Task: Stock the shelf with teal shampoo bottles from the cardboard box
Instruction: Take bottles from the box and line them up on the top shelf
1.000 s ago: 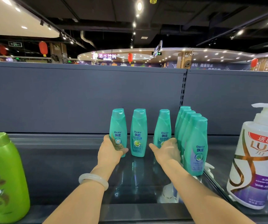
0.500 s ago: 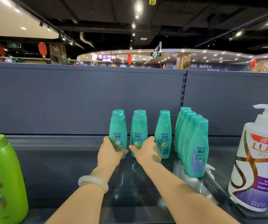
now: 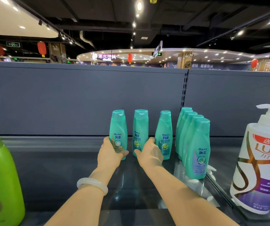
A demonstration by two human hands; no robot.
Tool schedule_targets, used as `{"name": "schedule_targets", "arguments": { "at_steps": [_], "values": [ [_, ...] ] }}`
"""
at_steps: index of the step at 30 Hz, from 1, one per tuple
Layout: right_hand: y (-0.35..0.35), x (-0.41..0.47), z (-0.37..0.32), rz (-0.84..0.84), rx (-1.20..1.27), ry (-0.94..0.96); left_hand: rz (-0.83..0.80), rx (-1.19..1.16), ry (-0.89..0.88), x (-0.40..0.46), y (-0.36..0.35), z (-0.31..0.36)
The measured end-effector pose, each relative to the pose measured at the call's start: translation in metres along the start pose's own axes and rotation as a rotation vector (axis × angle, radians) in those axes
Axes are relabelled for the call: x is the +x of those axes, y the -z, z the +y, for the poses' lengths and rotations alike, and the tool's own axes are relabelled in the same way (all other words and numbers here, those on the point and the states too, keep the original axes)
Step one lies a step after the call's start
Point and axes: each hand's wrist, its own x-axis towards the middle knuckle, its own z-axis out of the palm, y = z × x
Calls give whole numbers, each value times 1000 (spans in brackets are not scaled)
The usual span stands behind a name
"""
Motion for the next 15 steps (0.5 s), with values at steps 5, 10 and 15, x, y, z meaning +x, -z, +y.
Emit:
{"name": "schedule_targets", "arguments": {
  "at_steps": [5,10,15],
  "values": [
    [-6,11,-3,-59,396,-65,-2,1,4,0,0,0],
    [1,19,3,-166,463,-21,-3,5,8,0,0,0],
    [15,19,8,-366,458,-9,1,12,-15,-1,0,1]
  ]
}}
